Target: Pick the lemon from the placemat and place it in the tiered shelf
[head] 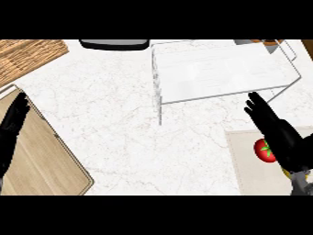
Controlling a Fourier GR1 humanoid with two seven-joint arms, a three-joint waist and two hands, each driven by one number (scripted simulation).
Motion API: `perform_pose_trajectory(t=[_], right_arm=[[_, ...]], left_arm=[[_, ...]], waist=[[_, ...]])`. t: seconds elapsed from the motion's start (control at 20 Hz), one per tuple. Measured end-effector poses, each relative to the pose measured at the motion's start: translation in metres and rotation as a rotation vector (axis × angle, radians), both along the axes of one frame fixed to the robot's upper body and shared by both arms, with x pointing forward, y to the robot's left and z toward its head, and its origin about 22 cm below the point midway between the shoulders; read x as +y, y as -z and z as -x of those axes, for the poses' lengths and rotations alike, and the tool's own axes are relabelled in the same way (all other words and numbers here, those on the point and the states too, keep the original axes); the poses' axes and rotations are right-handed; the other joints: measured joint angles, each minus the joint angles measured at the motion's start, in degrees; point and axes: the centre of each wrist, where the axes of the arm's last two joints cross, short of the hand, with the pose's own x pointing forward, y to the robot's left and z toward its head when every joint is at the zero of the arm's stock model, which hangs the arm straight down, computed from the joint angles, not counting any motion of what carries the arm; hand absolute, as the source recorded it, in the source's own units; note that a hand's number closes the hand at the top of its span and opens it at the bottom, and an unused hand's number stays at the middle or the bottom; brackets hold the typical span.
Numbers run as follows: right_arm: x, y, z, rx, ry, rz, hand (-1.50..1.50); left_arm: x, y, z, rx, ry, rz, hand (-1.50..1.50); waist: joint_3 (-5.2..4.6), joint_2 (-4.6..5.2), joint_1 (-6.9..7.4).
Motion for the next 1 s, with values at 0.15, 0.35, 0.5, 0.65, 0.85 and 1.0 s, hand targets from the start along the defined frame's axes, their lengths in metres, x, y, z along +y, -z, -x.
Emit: perform_pose_trajectory(t=[0.15,0.35,0.5,0.65,0.85,1.0], right_arm=[[-0.03,-0.015,0.004,-0.065,0.1,0.095,1.5],[-0.105,-0.04,0.014,-0.143,0.357,0.356,1.5],[-0.156,-0.032,0.038,-0.043,0.577,0.491,-1.5],[-0.19,-0.027,0.069,-0.032,0.687,0.496,-1.5],[-0.219,-0.033,0.108,-0.052,0.654,0.515,-1.5],[-0.218,-0.044,0.124,-0.04,0.567,0.513,-1.5]], left_arm=[[0.001,0.015,0.008,0.075,-0.044,0.064,0.0],[-0.001,0.041,0.023,0.211,-0.128,0.192,0.0],[-0.004,0.043,0.022,0.251,-0.148,0.269,0.0],[-0.007,0.044,0.016,0.284,-0.139,0.316,0.0],[-0.016,0.041,0.003,0.323,-0.125,0.341,0.0],[-0.02,0.041,-0.002,0.336,-0.116,0.347,0.0]], waist=[[0.53,-0.16,-1.97],[0.49,-0.22,-6.37],[1.05,-0.21,-7.52],[1.44,-0.47,-7.01],[1.49,-0.53,-5.6],[1.46,-0.57,-4.82]])
